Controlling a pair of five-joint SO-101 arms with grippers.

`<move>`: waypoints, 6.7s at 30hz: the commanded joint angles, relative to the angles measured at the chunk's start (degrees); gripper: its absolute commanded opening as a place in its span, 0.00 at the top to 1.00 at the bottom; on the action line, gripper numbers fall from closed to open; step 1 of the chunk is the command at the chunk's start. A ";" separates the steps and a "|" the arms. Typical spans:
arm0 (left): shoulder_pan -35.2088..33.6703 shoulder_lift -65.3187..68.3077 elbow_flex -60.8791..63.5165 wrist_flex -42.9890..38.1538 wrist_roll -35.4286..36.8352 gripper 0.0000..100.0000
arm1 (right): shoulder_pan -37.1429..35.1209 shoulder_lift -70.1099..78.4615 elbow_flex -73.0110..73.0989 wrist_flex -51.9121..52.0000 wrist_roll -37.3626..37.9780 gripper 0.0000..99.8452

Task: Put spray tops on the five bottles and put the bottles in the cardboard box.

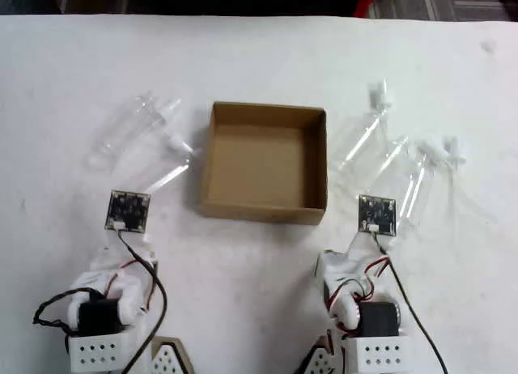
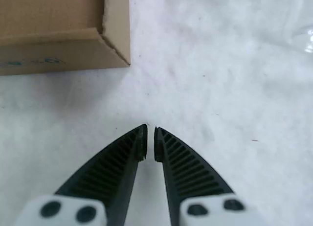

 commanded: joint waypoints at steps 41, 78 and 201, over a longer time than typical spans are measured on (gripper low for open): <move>0.57 -0.57 0.09 0.44 -0.26 0.98 | 0.48 -0.22 0.53 0.40 -0.53 0.99; 0.57 -0.57 0.09 0.44 -0.26 0.98 | 0.48 -0.22 0.53 0.40 -0.53 0.99; 0.31 -0.57 -35.16 -4.75 -0.35 0.98 | 0.22 -0.22 0.53 0.31 -0.53 0.99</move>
